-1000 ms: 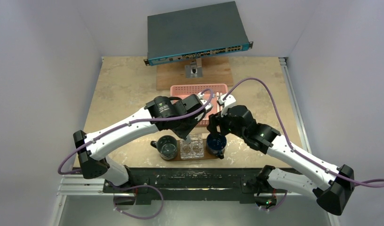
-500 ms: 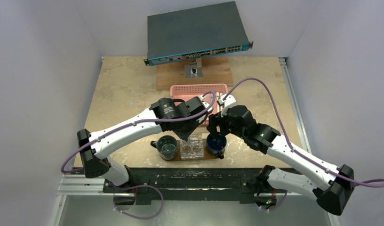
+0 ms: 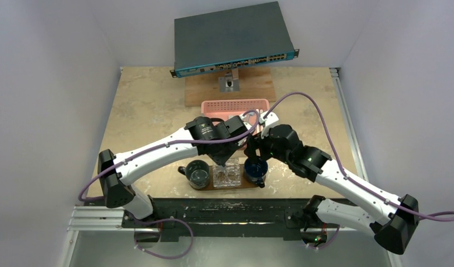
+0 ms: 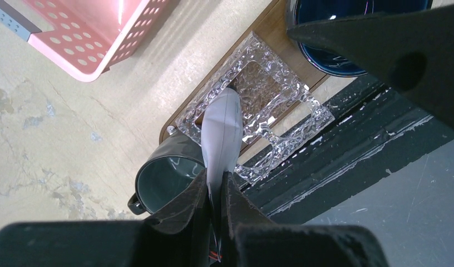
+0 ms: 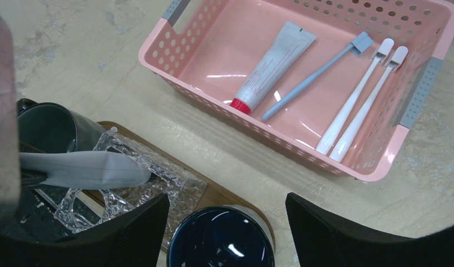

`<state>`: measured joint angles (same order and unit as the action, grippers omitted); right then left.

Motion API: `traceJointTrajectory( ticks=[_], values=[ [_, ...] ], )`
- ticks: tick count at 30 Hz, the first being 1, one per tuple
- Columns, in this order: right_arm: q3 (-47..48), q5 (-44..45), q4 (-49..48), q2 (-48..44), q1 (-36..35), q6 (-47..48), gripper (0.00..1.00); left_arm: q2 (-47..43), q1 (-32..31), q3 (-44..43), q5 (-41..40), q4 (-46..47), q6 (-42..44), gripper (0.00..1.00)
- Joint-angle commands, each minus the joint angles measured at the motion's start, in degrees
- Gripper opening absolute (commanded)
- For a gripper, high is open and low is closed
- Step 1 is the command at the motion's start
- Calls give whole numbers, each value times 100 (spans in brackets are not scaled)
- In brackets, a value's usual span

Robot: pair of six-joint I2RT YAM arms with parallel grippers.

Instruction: Prepare toiletry sets of a toothbrush and toothpaste on the tray

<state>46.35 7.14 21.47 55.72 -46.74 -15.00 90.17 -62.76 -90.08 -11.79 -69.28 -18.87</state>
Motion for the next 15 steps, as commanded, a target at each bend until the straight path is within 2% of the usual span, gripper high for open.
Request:
traceJointTrajectory(
  ticks=[1, 15],
  values=[
    [-35, -33, -196, -84, 33, -55, 79, 16, -26, 77, 17, 194, 83, 0],
    [-196, 294, -199, -66, 33, -391, 80, 99, -26, 245, -84, 259, 90, 0]
  ],
)
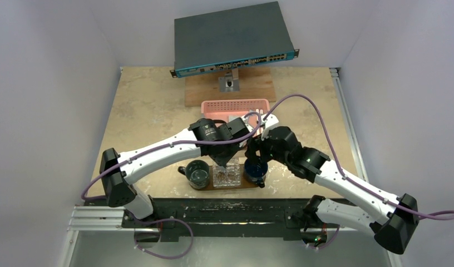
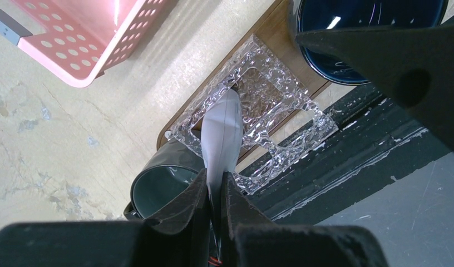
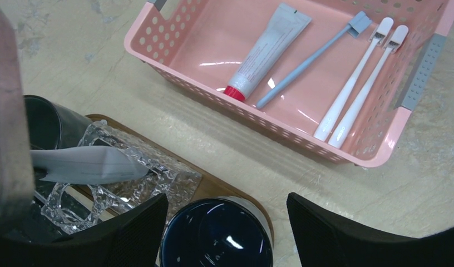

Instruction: Prepare toiletry sets of a toothbrush and toothpaste on the tray

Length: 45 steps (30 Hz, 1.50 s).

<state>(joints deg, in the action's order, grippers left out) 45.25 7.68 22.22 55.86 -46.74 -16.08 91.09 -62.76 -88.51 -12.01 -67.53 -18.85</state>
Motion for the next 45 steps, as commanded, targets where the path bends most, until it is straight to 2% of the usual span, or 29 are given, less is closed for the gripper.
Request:
traceJointTrajectory(
  ticks=[1, 21, 30, 40, 45],
  values=[
    [-120, 261, -288, -82, 31, -327, 81, 6, -19, 108, -64, 96, 84, 0],
    [-296, 437, -371, -95, 42, -612, 83, -38, 115, 317, 67, 244, 46, 1],
    [-235, 524, -367, -60, 50, -607, 83, -150, 115, 222, 32, 175, 65, 30],
    [216, 866, -235, 286, 51, -581, 84, -386, 124, -199, -185, -15, 115, 47],
    [532, 1102, -258, 489, 58, -582, 84, -628, 150, -287, -183, 45, 119, 51]
  ],
)
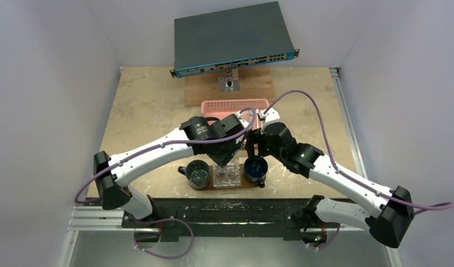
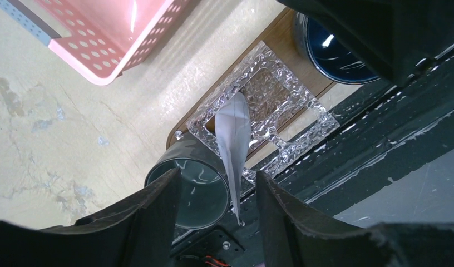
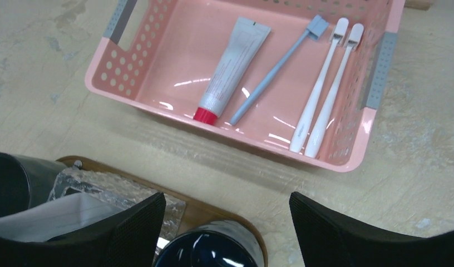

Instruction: Prepare toiletry sets of a toothbrush and toothpaste on the tray

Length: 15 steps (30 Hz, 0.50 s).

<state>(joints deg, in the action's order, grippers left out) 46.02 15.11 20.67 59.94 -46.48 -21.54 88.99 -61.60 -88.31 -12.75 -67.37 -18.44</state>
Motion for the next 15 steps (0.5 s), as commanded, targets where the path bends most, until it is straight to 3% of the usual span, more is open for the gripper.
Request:
traceJointTrajectory(
  ticks=[1, 15],
  values=[
    [521, 441, -96, 140, 33, -27, 84, -462, 42, -321, -86, 51, 63, 52],
    [1412, 494, -68, 1336, 129, 100, 83, -1302, 113, -278, 213, 430, 77, 62]
  ],
)
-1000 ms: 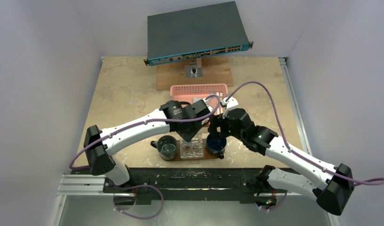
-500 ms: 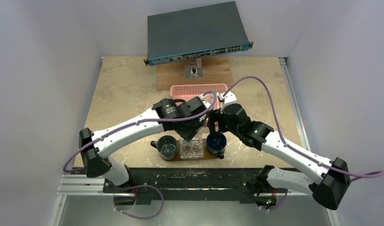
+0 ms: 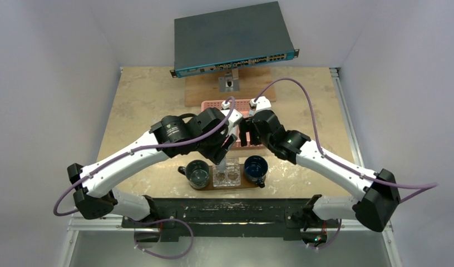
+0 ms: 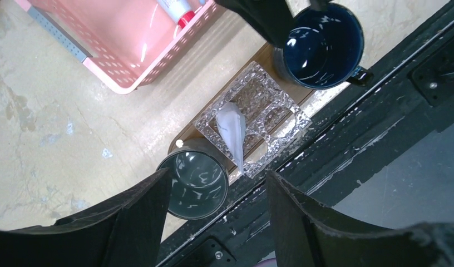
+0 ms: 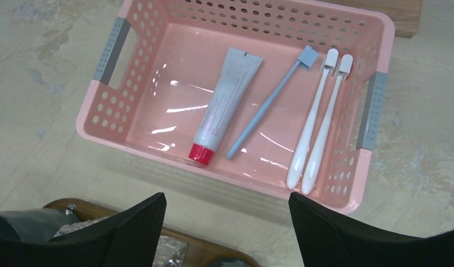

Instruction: Prepare toiletry sets of a toothbrush and toothpaste on the tray

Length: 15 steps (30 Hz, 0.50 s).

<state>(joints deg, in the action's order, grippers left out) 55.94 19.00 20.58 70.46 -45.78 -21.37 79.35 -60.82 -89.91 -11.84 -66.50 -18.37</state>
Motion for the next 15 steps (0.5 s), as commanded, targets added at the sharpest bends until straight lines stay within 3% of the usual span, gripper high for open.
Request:
traceJointTrajectory(
  ticks=[1, 15],
  values=[
    [497, 56, -34, 410, 71, 88, 81, -407, 30, -70, 147, 405, 74, 63],
    [1489, -388, 168, 2032, 270, 100, 78, -1484, 174, 793, -247, 1077, 245, 76]
  ],
)
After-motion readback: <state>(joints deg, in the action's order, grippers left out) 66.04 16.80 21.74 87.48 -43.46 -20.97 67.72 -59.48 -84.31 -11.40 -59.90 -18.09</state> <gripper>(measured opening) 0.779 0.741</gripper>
